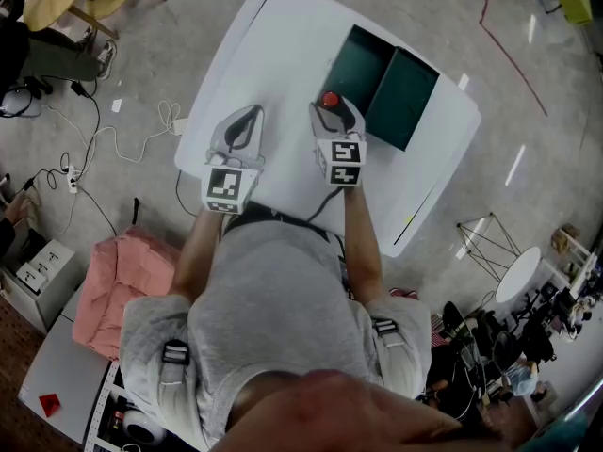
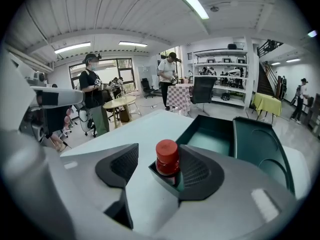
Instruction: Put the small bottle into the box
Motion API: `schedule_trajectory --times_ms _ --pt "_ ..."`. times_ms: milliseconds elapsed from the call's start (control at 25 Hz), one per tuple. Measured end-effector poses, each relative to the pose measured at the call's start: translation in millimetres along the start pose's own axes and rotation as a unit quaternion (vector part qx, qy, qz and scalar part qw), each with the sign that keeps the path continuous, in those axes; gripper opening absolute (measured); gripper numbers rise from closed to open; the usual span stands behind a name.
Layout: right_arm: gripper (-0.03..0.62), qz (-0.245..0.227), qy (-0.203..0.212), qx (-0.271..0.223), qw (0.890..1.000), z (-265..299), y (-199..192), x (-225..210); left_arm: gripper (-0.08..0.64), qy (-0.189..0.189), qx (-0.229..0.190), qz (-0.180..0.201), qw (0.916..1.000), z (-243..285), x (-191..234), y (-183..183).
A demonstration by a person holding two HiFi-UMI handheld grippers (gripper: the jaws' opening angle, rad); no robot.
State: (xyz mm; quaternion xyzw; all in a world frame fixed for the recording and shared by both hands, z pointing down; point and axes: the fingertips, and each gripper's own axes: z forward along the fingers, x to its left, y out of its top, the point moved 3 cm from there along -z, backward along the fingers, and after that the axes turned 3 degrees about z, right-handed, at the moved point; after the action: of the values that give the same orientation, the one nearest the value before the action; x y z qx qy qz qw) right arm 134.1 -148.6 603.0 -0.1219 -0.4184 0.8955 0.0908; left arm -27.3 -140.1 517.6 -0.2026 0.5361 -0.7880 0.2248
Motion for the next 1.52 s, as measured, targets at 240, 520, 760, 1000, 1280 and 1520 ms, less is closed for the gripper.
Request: schedule_trajectory --times_ms 240,520,760,1000,1280,1520 --pt "0.258 -0.011 -0.013 -0.021 1.0 -9.5 8.2 -0.1 0.011 0.002 -0.008 0.004 1.0 -8.3 -0.8 5.4" --pt "0.208 -0.017 -0.032 -0.058 0.998 -28.9 21.5 0.4 0.011 0.009 -0.023 0.011 0.9996 -22.9 0.7 13.0" --pt "0.139 -0.007 -0.034 -0.106 0.994 -57.0 39.4 12.7 0.011 0.016 -0.041 0.015 0.9989 -44.4 1.3 23.0" --pt "0.091 -0.016 -0.049 -0.146 0.988 -87.6 50.7 27.3 0.011 0.013 -0.064 0.022 0.9976 -64.4 -3.6 34.6" --pt "0.055 -0.029 -0.068 -0.179 0.981 -122.2 54.9 44.1 0.011 0.002 -0.084 0.034 0.9958 -85.9 -7.3 46.5" --pt "0.034 -0.03 -0.087 -0.192 0.977 -150.7 43.2 55.0 0.011 -0.019 -0.091 0.045 0.9947 -101.3 -19.5 46.0"
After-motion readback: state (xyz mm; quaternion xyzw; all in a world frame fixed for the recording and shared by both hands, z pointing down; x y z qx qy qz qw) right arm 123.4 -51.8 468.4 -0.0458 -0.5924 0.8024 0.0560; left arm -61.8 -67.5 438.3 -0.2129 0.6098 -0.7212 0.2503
